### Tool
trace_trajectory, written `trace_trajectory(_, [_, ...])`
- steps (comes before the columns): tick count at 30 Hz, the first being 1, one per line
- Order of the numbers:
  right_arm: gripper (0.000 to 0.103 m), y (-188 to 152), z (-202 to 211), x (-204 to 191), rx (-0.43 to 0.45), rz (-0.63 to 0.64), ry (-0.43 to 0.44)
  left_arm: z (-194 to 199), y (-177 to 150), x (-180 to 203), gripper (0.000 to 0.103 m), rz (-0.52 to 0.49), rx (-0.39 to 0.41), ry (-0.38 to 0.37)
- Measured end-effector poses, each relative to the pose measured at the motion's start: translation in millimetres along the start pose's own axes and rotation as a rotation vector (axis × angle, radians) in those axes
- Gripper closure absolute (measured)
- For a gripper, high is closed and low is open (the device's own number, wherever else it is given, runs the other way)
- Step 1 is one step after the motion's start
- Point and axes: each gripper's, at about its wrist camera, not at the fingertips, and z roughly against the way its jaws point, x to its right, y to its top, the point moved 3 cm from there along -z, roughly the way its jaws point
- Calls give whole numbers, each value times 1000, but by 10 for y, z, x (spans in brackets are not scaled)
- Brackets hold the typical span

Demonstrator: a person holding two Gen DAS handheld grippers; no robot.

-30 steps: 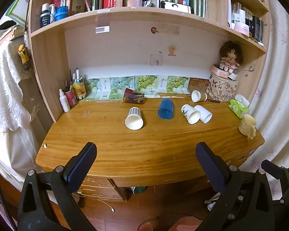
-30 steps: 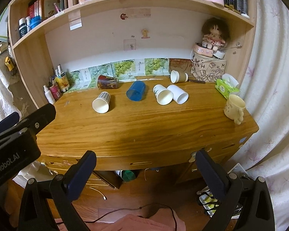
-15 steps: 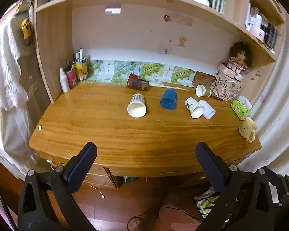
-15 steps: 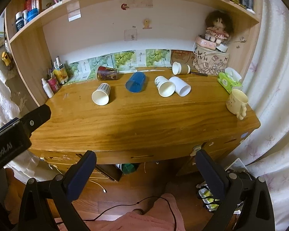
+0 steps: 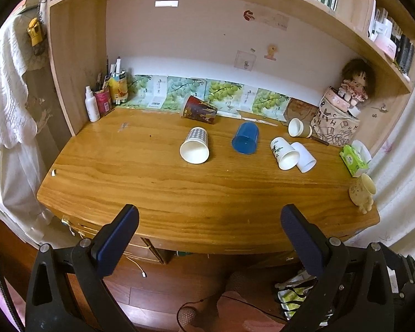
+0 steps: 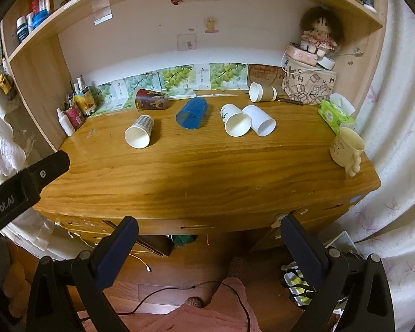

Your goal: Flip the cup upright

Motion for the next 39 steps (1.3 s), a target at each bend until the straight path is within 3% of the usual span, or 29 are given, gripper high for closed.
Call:
trace_trajectory(10, [0,479,-383,284,-34,13,87,-320,319,331,1,-16,4,43])
trace_trajectory(22, [0,1029,-746,523,-25,121,208,-723,747,831,1,-63,-35,83])
trace_trajectory(33, [0,1550,-1022,937,29,192,332,-1225,1182,1402,1,-90,-93,100])
trace_trajectory(39, [0,1867,-1231,1224,57,182,345,-1603,1432,1691,1,-64,-166,57])
